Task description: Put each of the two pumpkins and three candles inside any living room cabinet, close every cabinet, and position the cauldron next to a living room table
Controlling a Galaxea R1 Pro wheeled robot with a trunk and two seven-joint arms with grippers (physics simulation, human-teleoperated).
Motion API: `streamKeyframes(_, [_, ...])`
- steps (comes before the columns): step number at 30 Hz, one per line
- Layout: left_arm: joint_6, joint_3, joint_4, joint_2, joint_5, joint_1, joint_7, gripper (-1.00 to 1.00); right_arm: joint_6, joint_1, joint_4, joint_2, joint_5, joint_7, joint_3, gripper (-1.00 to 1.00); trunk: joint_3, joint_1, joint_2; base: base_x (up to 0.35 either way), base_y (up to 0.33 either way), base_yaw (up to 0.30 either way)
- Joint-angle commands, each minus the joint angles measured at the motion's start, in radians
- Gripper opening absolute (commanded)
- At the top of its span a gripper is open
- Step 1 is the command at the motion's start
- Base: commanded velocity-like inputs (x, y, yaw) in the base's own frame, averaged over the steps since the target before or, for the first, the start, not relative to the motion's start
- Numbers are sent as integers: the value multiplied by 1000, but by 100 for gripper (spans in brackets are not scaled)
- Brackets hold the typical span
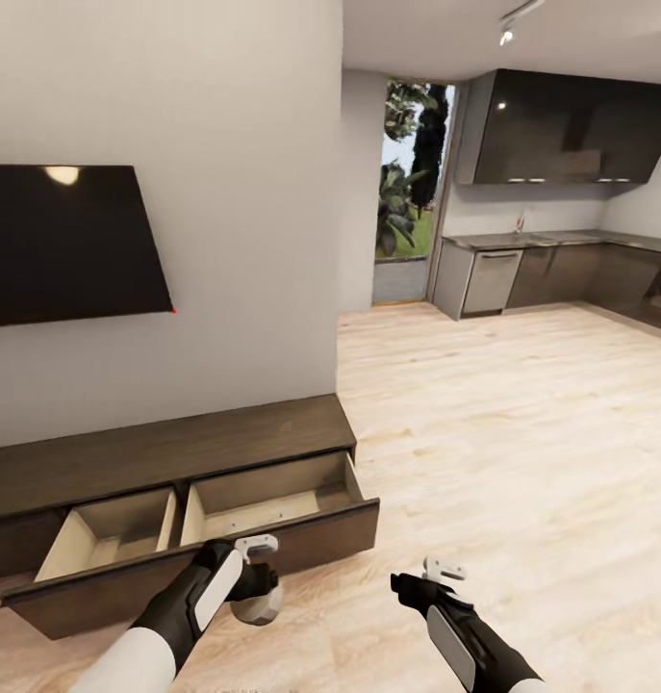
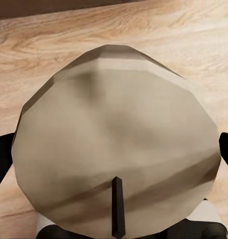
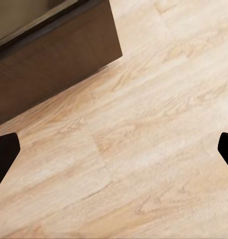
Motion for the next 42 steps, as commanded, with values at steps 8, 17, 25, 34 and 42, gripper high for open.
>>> streamKeyframes(8, [2, -3, -1, 0, 11, -1, 9, -100, 13, -1, -1, -1, -15, -2, 4, 100, 13, -31, 55, 0, 0, 85])
streamKeyframes(17, [2, -4, -2, 0, 7, -1, 9, -100, 17, -1, 0, -1, -20, 0, 3, 100, 4, -38, 69, 0, 0, 2])
streamKeyframes(25, [2, -5, -2, 0, 4, -1, 9, -100, 16, -1, 0, -1, -13, 1, 5, 100, -9, -38, 69, 92, -134, 0])
streamKeyframes(34, [2, -5, -2, 0, 2, -1, 9, -100, 15, -1, 0, -1, -13, -1, 5, 100, -24, -38, 69, 139, -268, 0])
streamKeyframes(42, [2, -5, -2, 0, 2, -1, 9, -100, 15, 0, -1, -1, -13, -1, 5, 100, -37, -38, 69, 170, -235, 0])
